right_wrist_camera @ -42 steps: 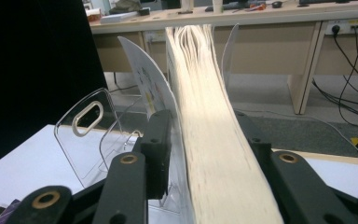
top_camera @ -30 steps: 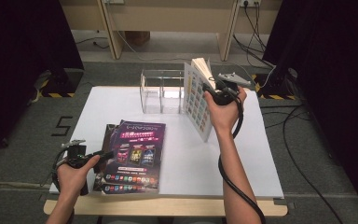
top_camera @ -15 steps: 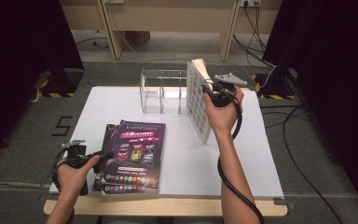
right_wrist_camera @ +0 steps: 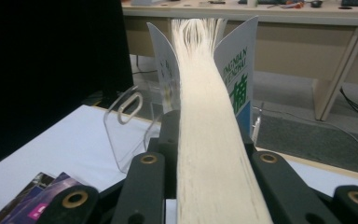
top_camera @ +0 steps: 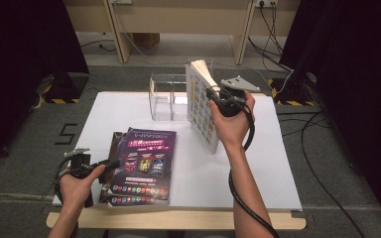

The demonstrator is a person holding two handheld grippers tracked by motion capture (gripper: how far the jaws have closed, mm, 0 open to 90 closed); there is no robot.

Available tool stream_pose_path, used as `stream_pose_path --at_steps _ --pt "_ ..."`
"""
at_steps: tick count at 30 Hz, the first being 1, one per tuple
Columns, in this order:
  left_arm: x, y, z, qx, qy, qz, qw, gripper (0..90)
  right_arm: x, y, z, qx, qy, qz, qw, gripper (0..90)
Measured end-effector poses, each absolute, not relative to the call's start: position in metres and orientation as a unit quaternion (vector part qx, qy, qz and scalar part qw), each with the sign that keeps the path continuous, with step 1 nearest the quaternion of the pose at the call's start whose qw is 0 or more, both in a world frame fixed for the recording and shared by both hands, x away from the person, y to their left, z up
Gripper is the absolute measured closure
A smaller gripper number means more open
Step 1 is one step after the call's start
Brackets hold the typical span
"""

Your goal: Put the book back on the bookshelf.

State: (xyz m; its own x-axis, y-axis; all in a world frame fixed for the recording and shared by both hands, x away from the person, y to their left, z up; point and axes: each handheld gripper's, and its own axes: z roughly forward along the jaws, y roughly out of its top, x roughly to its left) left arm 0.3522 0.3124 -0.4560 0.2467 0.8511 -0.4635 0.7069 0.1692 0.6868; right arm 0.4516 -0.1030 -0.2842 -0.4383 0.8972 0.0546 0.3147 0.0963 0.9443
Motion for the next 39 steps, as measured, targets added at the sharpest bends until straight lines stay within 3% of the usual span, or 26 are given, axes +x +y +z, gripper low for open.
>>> stream_pose_path --at_steps 19,39 --pt "0.351 0.312 -0.455 0.639 0.608 0.078 0.465 45.0 0.441 -0.087 -0.278 0.410 0.700 0.523 0.259 74.2" --pt "0.353 0.312 -0.457 0.640 0.609 0.077 0.461 45.0 0.471 -0.133 -0.290 0.480 0.660 0.482 0.319 74.2"
